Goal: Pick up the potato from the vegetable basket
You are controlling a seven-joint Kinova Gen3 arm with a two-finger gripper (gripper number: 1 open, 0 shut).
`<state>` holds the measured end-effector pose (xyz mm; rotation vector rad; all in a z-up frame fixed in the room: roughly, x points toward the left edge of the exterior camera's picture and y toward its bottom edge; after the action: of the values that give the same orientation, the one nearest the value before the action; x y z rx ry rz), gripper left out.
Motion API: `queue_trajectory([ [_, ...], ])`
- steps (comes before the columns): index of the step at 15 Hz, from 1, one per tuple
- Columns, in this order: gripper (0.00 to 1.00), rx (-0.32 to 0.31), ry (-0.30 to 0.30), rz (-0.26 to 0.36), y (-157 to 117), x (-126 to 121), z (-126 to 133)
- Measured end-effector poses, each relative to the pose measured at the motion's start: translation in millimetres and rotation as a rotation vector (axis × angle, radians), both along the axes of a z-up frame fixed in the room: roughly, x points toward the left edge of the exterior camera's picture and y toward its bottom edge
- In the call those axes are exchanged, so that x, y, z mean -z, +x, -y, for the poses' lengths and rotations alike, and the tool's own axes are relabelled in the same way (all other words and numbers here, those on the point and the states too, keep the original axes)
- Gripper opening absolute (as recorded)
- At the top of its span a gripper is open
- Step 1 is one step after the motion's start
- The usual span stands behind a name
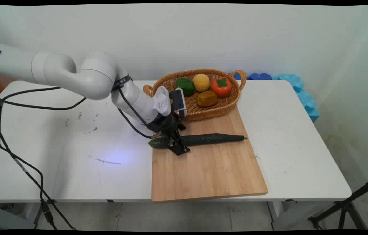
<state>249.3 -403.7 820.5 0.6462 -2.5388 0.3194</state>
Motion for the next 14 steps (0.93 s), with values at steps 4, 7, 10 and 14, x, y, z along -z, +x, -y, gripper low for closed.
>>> queue_trajectory([
  [4, 1.00, -0.003, -0.004, -0.045, -1, -25, -3],
  [7, 1.00, -0.001, -0.011, -0.079, 0, -55, -8],
  [10, 1.00, -0.005, -0.023, -0.120, 4, -96, -10],
  [14, 1.00, -0.043, -0.038, -0.162, 13, -143, 3],
])
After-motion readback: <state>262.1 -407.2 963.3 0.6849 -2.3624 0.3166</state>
